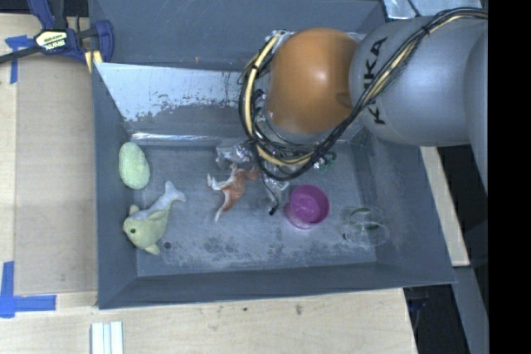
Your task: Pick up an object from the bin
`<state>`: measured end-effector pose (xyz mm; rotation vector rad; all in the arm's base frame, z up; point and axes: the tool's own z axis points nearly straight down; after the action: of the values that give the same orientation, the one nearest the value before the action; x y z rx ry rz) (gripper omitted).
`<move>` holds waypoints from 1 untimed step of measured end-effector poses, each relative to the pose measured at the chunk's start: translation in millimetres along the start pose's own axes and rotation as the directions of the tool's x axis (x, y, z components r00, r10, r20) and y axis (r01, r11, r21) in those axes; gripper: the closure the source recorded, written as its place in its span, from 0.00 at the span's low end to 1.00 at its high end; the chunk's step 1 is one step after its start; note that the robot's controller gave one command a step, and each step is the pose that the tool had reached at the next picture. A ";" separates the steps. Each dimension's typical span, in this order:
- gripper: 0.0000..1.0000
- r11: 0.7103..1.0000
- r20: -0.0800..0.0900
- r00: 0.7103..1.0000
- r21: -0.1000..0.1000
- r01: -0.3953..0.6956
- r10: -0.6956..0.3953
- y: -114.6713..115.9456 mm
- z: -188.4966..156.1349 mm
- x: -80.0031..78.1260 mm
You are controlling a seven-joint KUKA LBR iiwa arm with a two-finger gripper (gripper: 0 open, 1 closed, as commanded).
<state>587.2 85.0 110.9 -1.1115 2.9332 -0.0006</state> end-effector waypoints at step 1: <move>0.00 0.989 -0.001 0.989 -0.001 0.145 -0.145 2.3 27.5 -8.5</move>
Offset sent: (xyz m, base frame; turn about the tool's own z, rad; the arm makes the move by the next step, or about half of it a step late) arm 0.0031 0.0090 -0.0409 -0.1743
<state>592.2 92.5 83.4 -1.3221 2.8464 -0.0005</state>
